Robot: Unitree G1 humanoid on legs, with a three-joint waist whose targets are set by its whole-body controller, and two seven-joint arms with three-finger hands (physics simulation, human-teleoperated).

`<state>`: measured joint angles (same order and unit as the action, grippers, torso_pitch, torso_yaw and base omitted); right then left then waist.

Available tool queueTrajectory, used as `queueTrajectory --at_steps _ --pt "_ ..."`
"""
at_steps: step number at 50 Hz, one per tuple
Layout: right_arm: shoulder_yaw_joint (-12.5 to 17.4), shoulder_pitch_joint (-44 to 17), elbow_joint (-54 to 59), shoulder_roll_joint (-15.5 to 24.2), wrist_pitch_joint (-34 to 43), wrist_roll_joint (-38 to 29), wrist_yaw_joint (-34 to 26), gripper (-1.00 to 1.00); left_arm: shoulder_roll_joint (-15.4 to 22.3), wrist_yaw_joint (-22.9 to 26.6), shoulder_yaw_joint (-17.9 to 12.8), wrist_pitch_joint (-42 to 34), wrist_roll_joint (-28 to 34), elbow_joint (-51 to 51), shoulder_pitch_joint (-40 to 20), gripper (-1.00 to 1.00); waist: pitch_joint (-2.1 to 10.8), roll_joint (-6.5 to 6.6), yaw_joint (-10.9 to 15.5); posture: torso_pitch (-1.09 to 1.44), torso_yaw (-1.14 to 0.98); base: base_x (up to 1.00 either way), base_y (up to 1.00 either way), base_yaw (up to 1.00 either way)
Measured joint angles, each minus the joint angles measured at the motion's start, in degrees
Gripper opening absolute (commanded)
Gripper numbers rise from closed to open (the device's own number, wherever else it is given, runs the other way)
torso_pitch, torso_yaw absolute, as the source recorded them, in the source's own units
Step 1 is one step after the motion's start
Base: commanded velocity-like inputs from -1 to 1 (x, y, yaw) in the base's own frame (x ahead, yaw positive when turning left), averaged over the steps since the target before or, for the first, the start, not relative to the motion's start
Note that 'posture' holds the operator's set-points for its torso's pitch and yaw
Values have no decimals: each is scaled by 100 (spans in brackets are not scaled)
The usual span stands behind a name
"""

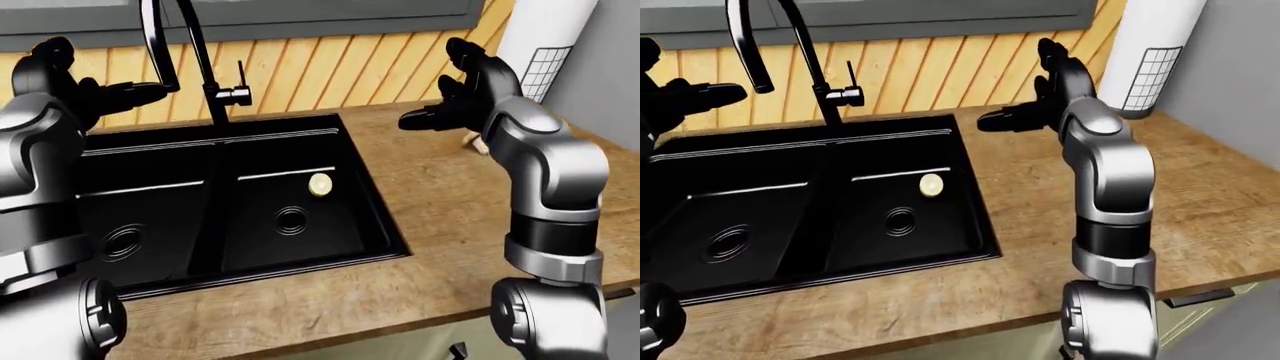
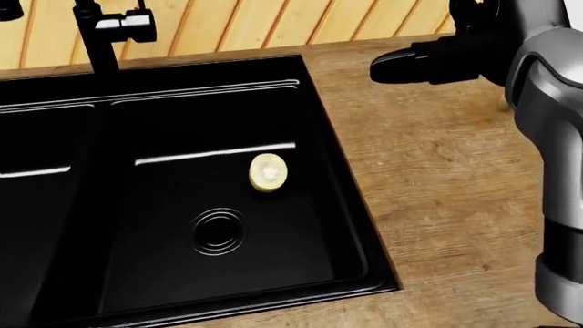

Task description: Turn the sink spout to the right.

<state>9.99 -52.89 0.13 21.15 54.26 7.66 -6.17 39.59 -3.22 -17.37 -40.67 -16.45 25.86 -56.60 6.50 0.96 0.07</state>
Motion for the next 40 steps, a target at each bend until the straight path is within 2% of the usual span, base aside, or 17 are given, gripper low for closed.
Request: queueTrajectory --at_steps 14,18,22,26,29,34,40 --pt "29 66 -54 4 -11 12 3 100 -63 -36 -3 -23 -8 -79 47 100 571 3 14 -35 0 0 0 0" --pt "47 72 -83 12 -7 15 16 100 -132 -42 29 44 4 -115 58 100 682 -7 36 -35 0 0 0 0" --pt "39 71 -86 10 -17 25 16 100 -298 -86 113 103 45 455 -318 100 728 -39 65 -35 0 0 0 0" --pt "16 88 -111 -1 -19 57 2 100 -469 -585 330 525 360 1962 -1005 100 754 -56 75 -35 0 0 0 0" --pt "44 112 -117 12 -28 64 6 100 -543 -678 473 1058 616 2857 -1333 100 740 -77 69 -35 0 0 0 0" --pt "44 130 -64 14 -39 60 19 100 -597 -754 342 1670 665 3773 -1793 100 724 -104 44 -35 0 0 0 0" --pt "41 119 -68 13 -28 70 23 100 -635 -915 390 2183 682 4370 -2072 100 752 -92 36 -35 0 0 0 0"
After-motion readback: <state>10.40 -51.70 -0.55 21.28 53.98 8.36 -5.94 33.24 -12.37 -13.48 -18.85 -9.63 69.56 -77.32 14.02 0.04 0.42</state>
